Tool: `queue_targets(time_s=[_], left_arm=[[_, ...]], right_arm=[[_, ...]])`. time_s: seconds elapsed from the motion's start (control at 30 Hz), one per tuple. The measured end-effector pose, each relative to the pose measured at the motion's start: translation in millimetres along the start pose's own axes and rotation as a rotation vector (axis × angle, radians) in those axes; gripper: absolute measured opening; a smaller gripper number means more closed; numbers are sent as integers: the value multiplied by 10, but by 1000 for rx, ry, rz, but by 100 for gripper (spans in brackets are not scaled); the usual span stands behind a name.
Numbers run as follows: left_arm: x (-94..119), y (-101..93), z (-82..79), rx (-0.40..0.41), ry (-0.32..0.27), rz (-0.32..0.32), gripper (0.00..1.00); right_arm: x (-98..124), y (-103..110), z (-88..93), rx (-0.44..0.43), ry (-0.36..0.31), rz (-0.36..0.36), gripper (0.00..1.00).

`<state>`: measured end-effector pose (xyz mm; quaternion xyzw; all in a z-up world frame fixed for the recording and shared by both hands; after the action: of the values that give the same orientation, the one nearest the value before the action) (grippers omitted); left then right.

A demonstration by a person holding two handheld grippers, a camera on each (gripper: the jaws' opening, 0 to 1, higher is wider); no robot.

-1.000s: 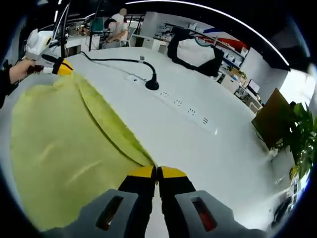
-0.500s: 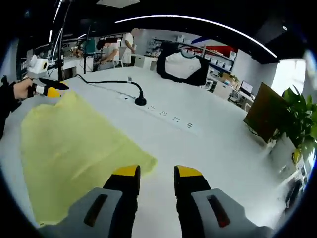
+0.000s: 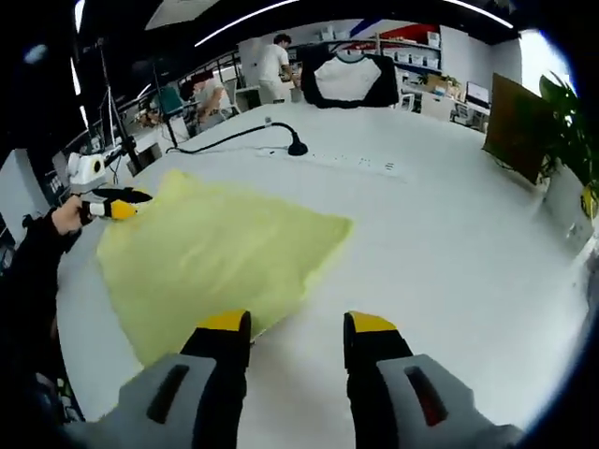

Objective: Fold the garment on the visible template until the final outline fits inside the template.

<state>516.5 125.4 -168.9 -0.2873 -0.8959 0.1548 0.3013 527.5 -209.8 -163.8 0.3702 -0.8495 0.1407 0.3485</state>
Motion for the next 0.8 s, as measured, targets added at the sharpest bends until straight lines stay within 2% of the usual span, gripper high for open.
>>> queue_targets(time_s=[0.07, 0.1, 0.13, 0.2, 0.27, 0.33, 0.4, 0.47, 0.53, 0.6, 0.77, 0.8], left_arm=[[1, -9, 52, -2, 6, -10, 41], [2, -5, 71, 8, 9, -12, 39], [13, -7, 108, 43, 11, -10, 38], [38, -10, 125, 87, 3, -7, 31], [74, -13, 131, 91, 8, -2, 20], [95, 3, 160, 99, 14, -16, 15], [119, 16, 185, 121, 21, -18, 5], [162, -18, 179, 204, -4, 6, 4], [222, -45, 176, 274, -10, 37, 3], [282, -24, 172, 292, -32, 45, 3], [400, -62, 239, 334, -29, 69, 3], [416, -77, 247, 342, -30, 73, 3]], right_arm=[[28, 99, 1, -53, -20, -50, 35], [51, 217, 42, -79, -17, -102, 34], [60, 265, 59, -99, -17, -122, 34], [76, 350, 105, -94, -18, -145, 32], [93, 449, 140, -87, -13, -178, 31], [99, 530, 150, -105, -26, -211, 25], [82, 547, 166, -129, -25, -237, 19], [78, 567, 197, -127, -24, -248, 11], [82, 559, 222, -132, -25, -252, 9], [131, 607, 264, -135, -35, -255, 5], [232, 591, 271, -152, -77, -262, 2], [255, 612, 297, -142, -65, -264, 2]])
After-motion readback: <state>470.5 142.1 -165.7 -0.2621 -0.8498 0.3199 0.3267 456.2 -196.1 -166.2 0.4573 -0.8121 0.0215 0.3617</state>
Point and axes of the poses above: the point that each gripper's makers call its tool centre point, and the gripper's own axes: x roughly backward along the fingers, y roughly to its left, z roughly out of its underside, the point moved 2 cm from there along x, roughly backward along the fingers, and after that the axes turned 13 degrees about x, right-handed, at the moved point
